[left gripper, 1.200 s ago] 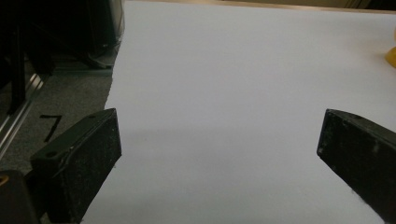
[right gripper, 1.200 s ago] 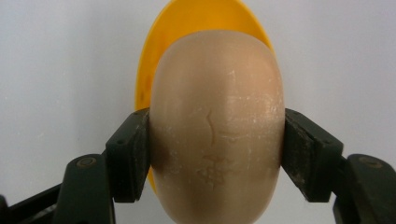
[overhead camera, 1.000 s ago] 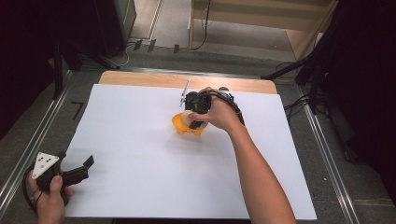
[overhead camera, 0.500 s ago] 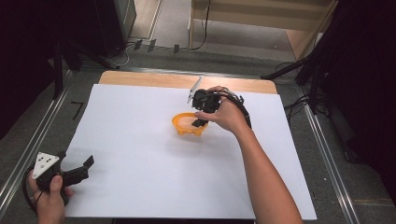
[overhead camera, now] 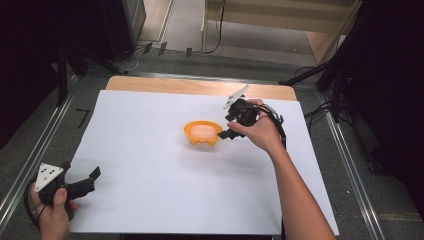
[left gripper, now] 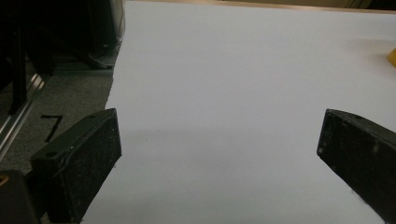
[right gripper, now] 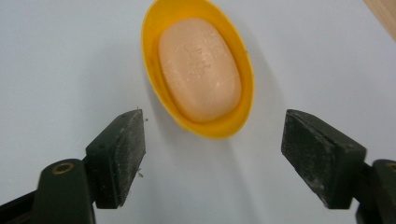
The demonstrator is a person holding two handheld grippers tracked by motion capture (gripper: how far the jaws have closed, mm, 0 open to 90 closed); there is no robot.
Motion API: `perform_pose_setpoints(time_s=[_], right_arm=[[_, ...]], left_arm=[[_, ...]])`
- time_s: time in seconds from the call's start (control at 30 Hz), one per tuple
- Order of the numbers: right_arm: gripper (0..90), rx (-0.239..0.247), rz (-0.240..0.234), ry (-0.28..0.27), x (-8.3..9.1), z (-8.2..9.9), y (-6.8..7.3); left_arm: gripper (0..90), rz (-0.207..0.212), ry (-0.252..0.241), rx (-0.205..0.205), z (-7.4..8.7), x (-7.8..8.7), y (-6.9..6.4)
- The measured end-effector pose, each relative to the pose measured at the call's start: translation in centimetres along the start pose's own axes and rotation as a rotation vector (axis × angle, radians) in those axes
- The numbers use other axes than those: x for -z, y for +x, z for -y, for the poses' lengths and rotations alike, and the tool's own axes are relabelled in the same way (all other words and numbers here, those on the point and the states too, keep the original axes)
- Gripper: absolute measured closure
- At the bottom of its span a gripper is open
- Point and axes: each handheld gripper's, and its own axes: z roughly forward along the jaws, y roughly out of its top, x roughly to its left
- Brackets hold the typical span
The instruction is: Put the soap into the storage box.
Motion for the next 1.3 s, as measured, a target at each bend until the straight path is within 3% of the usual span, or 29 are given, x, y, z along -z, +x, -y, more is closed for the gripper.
perform_pose_setpoints(time_s=[0.1,0.17,0.27,0.3,0.37,0.77,0.87,1.07,1.1,1.2,1.3], right_arm=[[19.6,-0.022,0.008,-0.017,0.2,0.7,0.1],[12.8,-0.038,0.019,-0.035,0.4,1.5,0.3],[13.1,-0.071,0.055,-0.050,0.5,2.6,0.8],[13.7,-0.083,0.110,-0.075,0.5,3.2,0.9],[13.4,-0.107,0.125,-0.070,0.5,3.6,1.1],[12.9,-0.133,0.158,-0.119,1.1,7.0,2.5],[13.1,-0.172,0.155,-0.177,1.5,8.4,2.8],[13.1,-0.208,0.189,-0.193,1.7,9.9,3.3],[13.3,-0.219,0.213,-0.212,1.9,10.7,3.6],[13.1,-0.237,0.211,-0.211,2.0,11.3,3.7],[13.2,-0.251,0.238,-0.248,2.4,13.0,4.2]], left_arm=[[0.5,0.000,-0.001,0.001,0.0,0.0,0.0],[0.5,0.000,0.000,0.001,0.0,0.0,0.0],[0.5,0.000,-0.001,-0.001,0.0,0.0,0.0],[0.5,0.001,-0.002,-0.003,0.0,0.0,0.0],[0.5,0.000,-0.001,-0.003,0.0,0.0,0.0],[0.5,-0.002,0.000,-0.003,0.0,0.0,0.0],[0.5,-0.004,0.001,-0.005,0.0,0.0,-0.1],[0.5,-0.004,0.001,-0.004,0.0,0.0,-0.1],[0.5,-0.004,0.002,-0.004,0.0,0.0,-0.1],[0.5,-0.004,0.001,-0.004,0.0,0.0,0.0],[0.5,-0.004,0.001,-0.004,0.0,0.0,0.0]])
